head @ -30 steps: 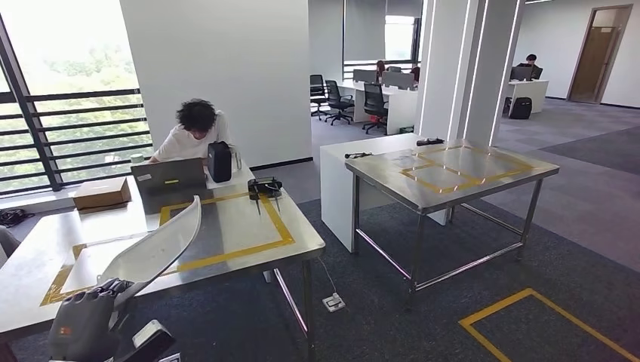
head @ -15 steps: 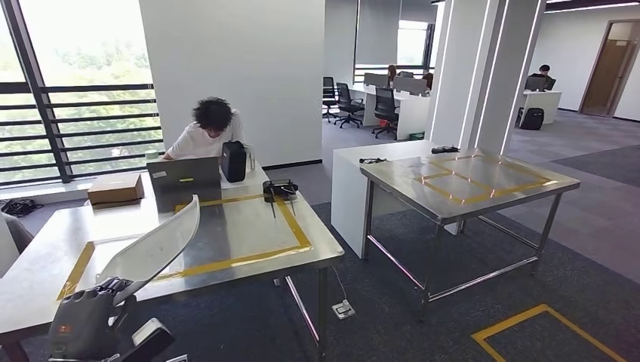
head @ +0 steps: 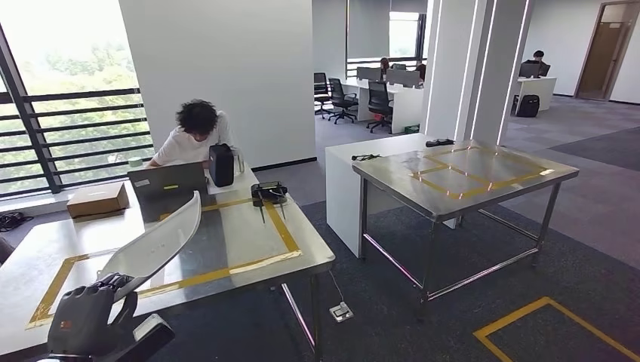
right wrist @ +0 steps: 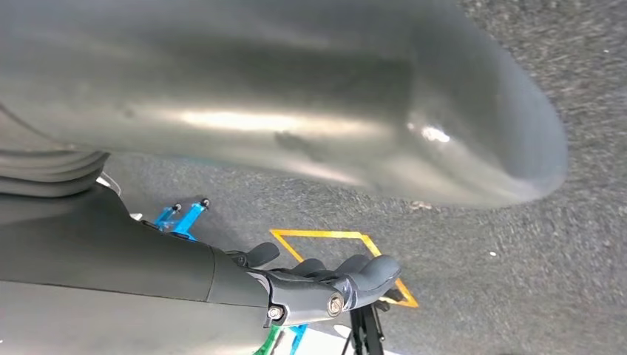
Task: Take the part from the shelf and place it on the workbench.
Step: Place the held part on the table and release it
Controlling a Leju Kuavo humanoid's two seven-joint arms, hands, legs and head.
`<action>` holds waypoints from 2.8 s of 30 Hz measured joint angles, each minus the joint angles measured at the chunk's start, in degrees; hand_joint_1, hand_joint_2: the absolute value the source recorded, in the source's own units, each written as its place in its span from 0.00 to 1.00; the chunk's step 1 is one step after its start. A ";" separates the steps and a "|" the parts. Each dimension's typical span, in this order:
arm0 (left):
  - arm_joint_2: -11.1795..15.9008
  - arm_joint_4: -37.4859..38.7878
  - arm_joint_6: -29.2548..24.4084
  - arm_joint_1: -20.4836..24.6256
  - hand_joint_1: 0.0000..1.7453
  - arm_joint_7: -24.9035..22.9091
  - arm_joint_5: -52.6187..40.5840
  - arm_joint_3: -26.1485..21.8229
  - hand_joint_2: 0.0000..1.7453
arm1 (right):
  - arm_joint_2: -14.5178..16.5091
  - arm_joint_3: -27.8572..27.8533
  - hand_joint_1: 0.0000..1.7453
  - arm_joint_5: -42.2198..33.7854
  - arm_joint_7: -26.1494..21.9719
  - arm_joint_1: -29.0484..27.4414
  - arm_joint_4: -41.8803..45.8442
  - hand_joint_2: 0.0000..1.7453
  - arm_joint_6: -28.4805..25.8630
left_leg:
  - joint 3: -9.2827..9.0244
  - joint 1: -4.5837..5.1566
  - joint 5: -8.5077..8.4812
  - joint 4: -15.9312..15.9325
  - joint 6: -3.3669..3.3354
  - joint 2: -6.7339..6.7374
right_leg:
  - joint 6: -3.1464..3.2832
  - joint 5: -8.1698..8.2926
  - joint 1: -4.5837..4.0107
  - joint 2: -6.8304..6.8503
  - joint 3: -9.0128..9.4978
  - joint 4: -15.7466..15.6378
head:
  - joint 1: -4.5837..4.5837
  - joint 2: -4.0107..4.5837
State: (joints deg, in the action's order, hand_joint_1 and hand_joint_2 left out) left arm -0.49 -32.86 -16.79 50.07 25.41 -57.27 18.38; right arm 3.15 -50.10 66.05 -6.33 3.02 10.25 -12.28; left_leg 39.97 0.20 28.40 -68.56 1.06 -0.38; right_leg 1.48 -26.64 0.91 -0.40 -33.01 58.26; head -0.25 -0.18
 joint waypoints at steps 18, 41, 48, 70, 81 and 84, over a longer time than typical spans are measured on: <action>-0.83 0.22 0.39 1.00 1.00 0.14 -0.04 0.04 1.00 | 0.07 -0.09 0.00 -0.60 0.19 0.13 -0.01 0.00 -0.10 | -8.89 0.28 -0.06 10.54 -2.08 -0.19 | -2.89 2.86 -0.10 0.39 -4.75 1.45 | 0.47 0.01; -0.71 0.72 0.45 0.91 1.00 0.50 0.04 0.05 1.00 | 0.34 -0.14 0.00 -0.93 0.15 0.25 0.00 0.00 -0.16 | -6.83 0.19 -3.12 11.35 -3.20 -0.04 | -2.74 -5.37 0.00 0.17 -3.98 11.03 | 0.34 0.01; -1.06 1.04 0.46 0.28 1.00 0.45 0.01 0.07 1.00 | 0.31 -0.43 0.00 -1.13 0.14 0.03 0.00 0.00 -0.14 | -8.74 0.19 -0.64 10.71 -2.36 -0.19 | -2.96 0.57 0.00 0.34 -5.91 5.32 | 0.50 0.01; -1.27 1.71 0.51 0.54 1.00 0.01 -0.21 0.11 1.00 | 0.70 -1.14 0.00 -0.58 0.23 -0.05 0.00 0.00 0.00 | -6.14 0.51 -3.89 11.52 -3.05 0.10 | -2.48 -2.80 -0.12 0.10 -1.28 5.70 | 0.21 0.03; -1.64 2.32 0.88 0.73 1.00 -0.16 -0.54 0.13 1.00 | 0.39 -1.25 0.00 -0.04 0.31 -0.14 0.00 0.00 0.16 | -8.64 0.54 0.17 10.21 -1.35 -0.14 | -1.95 2.40 -0.21 0.32 -4.69 0.48 | 0.39 0.01; -1.58 2.40 0.80 0.93 1.00 -0.32 -0.56 0.13 1.00 | 0.43 -1.36 0.00 -0.04 0.21 -0.21 0.00 0.00 0.14 | -8.11 0.51 0.66 8.12 -0.48 -0.08 | -0.64 2.24 0.04 0.15 -3.35 0.39 | 0.26 0.01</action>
State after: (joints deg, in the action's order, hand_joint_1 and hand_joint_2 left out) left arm -2.07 -30.46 -15.99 51.01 25.10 -57.83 18.51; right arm 3.58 -51.46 66.00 -6.12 2.81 10.25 -12.15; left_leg 31.86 0.71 29.06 -60.44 0.58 -0.45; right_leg 0.83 -24.41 0.96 -0.25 -36.36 58.65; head 0.01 -0.17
